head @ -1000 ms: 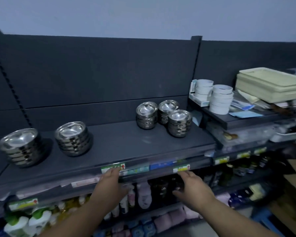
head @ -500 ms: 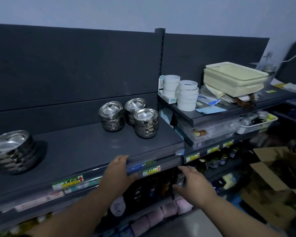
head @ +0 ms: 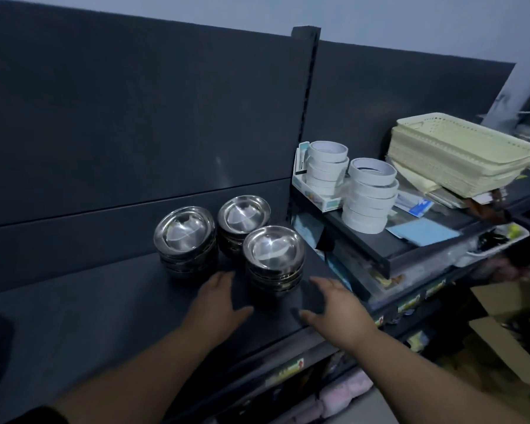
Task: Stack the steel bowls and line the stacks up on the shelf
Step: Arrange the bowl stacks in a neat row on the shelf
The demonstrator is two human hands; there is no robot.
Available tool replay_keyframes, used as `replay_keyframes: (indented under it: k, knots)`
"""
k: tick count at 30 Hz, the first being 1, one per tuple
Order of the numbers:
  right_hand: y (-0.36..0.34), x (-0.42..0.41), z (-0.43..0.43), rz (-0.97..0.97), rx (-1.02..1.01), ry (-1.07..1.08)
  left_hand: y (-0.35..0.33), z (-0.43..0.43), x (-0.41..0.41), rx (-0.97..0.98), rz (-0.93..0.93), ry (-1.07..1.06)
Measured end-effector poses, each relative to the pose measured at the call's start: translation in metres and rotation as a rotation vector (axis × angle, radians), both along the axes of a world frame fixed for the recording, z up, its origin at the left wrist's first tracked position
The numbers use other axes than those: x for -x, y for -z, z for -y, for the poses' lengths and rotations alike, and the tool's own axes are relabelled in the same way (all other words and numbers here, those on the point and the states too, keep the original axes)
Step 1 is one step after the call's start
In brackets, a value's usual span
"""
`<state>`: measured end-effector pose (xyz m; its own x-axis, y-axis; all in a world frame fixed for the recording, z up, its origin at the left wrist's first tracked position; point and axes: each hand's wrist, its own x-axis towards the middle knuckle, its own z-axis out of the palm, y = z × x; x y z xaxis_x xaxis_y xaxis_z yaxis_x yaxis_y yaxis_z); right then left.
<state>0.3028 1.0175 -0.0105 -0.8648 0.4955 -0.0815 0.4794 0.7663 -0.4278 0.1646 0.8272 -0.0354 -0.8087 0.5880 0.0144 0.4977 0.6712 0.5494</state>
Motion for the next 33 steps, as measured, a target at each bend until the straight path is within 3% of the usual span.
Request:
replay_keyframes:
  k: [4, 14, 20, 33]
  knots:
    - [0.001, 0.026, -0.012, -0.008, 0.035, 0.007, 0.005, -0.017, 0.013, -0.05, 0.054, 0.011]
    - [0.006, 0.05, -0.037, -0.144, 0.219, -0.159, 0.017, -0.041, -0.006, -0.382, 0.283, -0.091]
    - [0.011, 0.043, -0.045, -0.225, 0.33, -0.276, 0.011, -0.046, -0.034, -0.475, 0.274, -0.233]
    - [0.011, 0.052, 0.052, -0.276, 0.486, -0.571, 0.005, 0.064, -0.081, -0.654, 0.353, -0.524]
